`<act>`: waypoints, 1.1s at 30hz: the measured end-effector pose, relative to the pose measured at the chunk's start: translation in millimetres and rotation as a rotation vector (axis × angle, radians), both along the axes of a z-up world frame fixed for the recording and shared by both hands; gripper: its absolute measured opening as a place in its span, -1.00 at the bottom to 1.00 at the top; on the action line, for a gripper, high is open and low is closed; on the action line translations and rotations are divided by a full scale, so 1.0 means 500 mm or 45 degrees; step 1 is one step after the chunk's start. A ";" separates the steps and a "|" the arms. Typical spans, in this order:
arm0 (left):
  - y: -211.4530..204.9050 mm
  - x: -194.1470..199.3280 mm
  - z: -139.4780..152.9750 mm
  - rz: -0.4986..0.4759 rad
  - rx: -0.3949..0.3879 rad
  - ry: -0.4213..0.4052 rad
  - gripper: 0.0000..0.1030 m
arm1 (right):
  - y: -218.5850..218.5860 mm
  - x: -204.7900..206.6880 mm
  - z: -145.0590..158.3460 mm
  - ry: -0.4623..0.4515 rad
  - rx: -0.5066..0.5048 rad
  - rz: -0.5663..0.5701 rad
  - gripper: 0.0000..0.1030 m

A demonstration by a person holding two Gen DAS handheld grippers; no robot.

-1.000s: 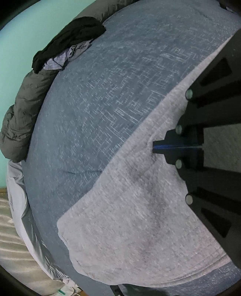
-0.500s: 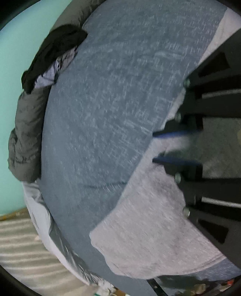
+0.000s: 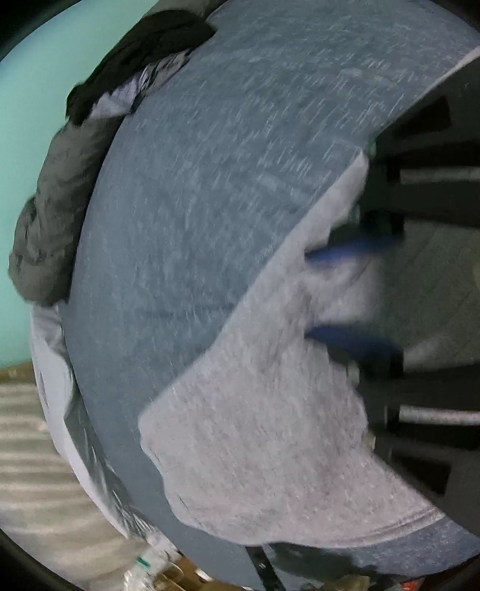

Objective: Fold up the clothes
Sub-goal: 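Open both tools and release the grey hoodie bundle onto the bed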

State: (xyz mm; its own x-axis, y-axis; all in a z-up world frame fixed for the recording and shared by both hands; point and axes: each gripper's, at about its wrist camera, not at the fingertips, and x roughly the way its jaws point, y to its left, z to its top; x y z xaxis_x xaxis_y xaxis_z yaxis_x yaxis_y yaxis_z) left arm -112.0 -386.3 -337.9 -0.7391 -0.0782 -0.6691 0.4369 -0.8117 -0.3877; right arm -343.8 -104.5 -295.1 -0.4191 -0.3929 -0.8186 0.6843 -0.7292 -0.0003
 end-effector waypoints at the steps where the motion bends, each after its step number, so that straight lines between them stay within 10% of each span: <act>1: 0.000 0.000 0.000 0.002 0.000 0.000 -0.88 | -0.004 0.001 -0.001 0.006 0.012 0.010 -0.86; 9: -0.004 0.004 0.000 0.018 0.000 0.002 -0.88 | 0.009 -0.011 0.043 0.139 0.005 -0.088 -0.95; 16: -0.014 0.007 0.000 0.045 0.012 0.008 -0.88 | -0.023 -0.046 -0.005 -0.022 0.155 -0.156 -0.87; 25: -0.049 -0.007 0.012 0.124 0.132 0.106 -0.09 | 0.084 0.009 0.059 0.058 -0.121 -0.389 -0.47; 33: -0.080 -0.066 -0.011 0.140 0.187 0.116 -0.08 | 0.155 0.104 0.067 -0.028 -0.224 -0.371 -0.32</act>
